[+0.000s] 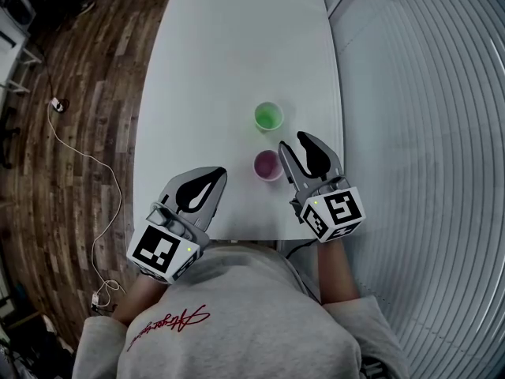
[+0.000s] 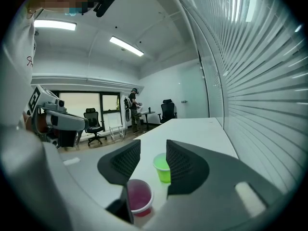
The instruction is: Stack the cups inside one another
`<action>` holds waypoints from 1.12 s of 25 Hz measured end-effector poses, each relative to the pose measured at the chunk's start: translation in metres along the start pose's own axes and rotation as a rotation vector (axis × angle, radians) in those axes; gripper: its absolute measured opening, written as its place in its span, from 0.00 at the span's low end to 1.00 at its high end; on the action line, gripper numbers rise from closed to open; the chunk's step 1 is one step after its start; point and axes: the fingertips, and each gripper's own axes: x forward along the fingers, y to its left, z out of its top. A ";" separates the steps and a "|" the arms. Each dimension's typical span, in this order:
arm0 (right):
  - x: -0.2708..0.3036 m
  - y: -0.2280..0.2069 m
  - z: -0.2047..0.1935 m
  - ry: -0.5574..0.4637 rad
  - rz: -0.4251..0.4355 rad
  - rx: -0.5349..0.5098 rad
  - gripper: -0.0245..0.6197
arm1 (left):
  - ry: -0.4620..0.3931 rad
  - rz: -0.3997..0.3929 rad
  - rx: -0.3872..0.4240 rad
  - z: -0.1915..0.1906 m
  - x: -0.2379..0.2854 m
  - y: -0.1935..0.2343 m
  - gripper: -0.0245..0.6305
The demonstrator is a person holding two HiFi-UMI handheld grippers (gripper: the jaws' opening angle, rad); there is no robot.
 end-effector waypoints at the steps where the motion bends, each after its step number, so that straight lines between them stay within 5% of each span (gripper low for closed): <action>1: 0.002 -0.002 -0.001 0.004 0.001 -0.001 0.30 | 0.001 0.003 -0.001 0.000 0.001 0.001 0.03; 28: 0.064 -0.027 -0.028 0.130 0.122 -0.033 0.44 | 0.015 0.105 -0.024 0.001 0.013 0.036 0.03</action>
